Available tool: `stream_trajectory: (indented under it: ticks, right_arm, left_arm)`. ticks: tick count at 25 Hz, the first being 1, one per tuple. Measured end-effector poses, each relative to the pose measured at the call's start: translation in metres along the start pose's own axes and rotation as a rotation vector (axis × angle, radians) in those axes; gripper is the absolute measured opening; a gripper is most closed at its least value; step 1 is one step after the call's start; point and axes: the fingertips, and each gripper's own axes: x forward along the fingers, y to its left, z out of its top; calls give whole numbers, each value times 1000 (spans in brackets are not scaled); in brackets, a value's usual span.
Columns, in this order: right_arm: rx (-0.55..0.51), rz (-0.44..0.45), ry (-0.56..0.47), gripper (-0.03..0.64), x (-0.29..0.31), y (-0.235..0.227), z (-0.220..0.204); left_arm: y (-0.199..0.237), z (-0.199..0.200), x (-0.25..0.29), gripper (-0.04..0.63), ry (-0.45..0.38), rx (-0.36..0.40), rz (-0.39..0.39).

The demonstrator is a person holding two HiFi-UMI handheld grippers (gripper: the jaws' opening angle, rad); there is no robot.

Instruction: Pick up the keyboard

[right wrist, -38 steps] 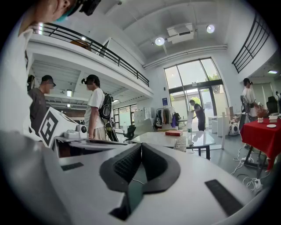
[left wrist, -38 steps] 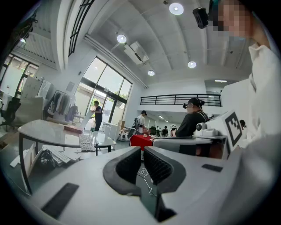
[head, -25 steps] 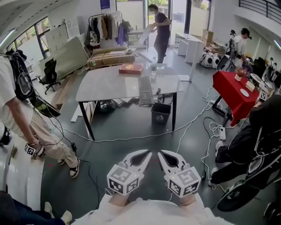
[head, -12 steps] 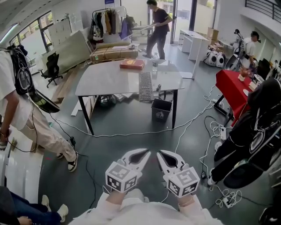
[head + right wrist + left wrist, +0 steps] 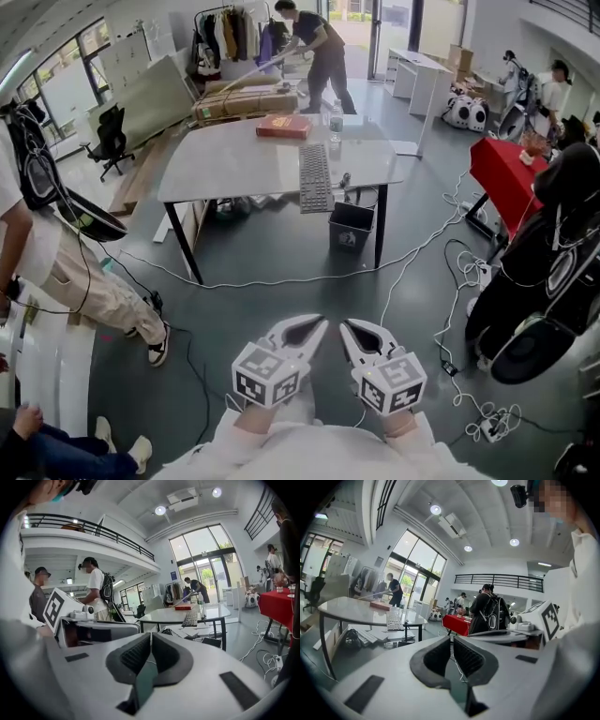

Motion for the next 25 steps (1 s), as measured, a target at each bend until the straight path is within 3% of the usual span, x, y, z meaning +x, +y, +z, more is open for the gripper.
stream_trajectory:
  ticks: [5, 8, 16, 25]
  right_arm:
    - [34, 15, 22, 33, 56, -17, 18]
    - [25, 5, 15, 32, 88, -33, 38]
    - [8, -64, -40, 33, 168, -99, 89]
    - [21, -88, -20, 32, 227, -128, 88]
  left_arm:
    - [45, 17, 31, 29, 40, -30, -57]
    - [70, 35, 53, 29, 73, 25, -82]
    - [157, 83, 101, 29, 23, 28, -91]
    - [211, 92, 144, 29, 33, 23, -127]
